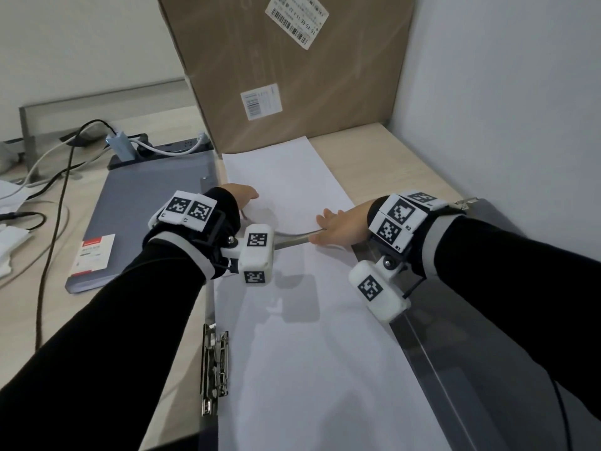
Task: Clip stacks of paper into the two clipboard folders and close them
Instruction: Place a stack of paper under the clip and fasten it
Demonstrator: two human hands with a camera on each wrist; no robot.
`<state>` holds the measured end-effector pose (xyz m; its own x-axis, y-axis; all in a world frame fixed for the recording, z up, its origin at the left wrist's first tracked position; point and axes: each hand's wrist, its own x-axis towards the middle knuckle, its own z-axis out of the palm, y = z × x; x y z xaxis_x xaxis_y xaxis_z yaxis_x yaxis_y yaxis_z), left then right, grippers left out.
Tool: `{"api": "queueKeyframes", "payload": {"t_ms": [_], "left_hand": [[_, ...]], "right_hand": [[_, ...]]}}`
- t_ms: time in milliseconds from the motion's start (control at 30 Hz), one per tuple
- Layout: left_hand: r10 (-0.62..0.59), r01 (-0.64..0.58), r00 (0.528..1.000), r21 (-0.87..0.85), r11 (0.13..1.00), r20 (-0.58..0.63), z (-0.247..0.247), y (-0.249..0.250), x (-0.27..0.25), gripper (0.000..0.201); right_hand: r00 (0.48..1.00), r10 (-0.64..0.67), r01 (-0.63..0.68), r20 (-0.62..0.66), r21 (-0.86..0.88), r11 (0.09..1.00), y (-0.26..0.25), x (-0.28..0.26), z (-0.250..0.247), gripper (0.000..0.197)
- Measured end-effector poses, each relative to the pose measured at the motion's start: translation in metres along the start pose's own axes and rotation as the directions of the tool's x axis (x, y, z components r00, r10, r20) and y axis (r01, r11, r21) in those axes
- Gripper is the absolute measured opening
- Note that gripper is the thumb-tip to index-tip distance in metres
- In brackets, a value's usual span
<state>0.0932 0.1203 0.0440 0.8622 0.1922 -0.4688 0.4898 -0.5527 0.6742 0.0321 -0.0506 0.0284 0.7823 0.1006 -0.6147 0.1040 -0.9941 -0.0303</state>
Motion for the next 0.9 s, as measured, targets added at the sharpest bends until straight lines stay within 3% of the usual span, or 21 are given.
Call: {"api": "queueKeyframes", "payload": {"t_ms": [167,267,367,467,533,667,800,900], "left_hand": [[-0.018,0.022,0.999,-0.109,0.994,0.037,-0.008,0.004,-0.006,0.043],[-0.052,0.055,0.998,-0.102,0.993,0.026,-0.013,0.002,-0.011,0.022],[-0.054,0.055,0.998,-0.109,0.993,0.007,-0.014,-0.001,-0.008,0.031],[-0.047,0.045,0.999,-0.146,0.988,-0.008,-0.015,-0.001,-0.006,0.025],[-0.036,0.035,0.999,-0.099,0.994,-0.008,-0.014,-0.002,-0.006,0.027],[-0.027,0.021,0.995,0.069,0.997,0.097,-0.005,-0.005,-0.011,0.052],[0.105,-0.088,0.994,0.411,0.907,-0.018,-0.003,-0.005,-0.019,0.049],[0.172,-0.151,0.984,0.277,0.949,-0.05,-0.002,-0.006,-0.024,0.046]], "right_hand": [[1.0,-0.001,0.001,0.004,0.005,1.0,-0.001,-0.004,0.0,0.067],[1.0,0.002,-0.002,0.001,0.012,1.0,-0.001,-0.005,0.0,0.066],[1.0,0.005,-0.005,0.005,0.014,1.0,-0.002,-0.006,-0.001,0.066],[1.0,0.006,-0.006,0.004,0.018,1.0,-0.002,-0.006,0.0,0.066],[1.0,-0.003,0.003,-0.002,0.03,1.0,-0.002,-0.006,0.001,0.066],[1.0,-0.015,0.015,-0.011,0.031,0.999,-0.001,-0.004,0.003,0.065],[0.997,-0.038,0.042,-0.071,0.06,0.997,-0.004,-0.011,0.007,0.06],[0.986,-0.08,0.117,-0.148,0.262,0.958,0.001,-0.02,0.004,0.054]]}}
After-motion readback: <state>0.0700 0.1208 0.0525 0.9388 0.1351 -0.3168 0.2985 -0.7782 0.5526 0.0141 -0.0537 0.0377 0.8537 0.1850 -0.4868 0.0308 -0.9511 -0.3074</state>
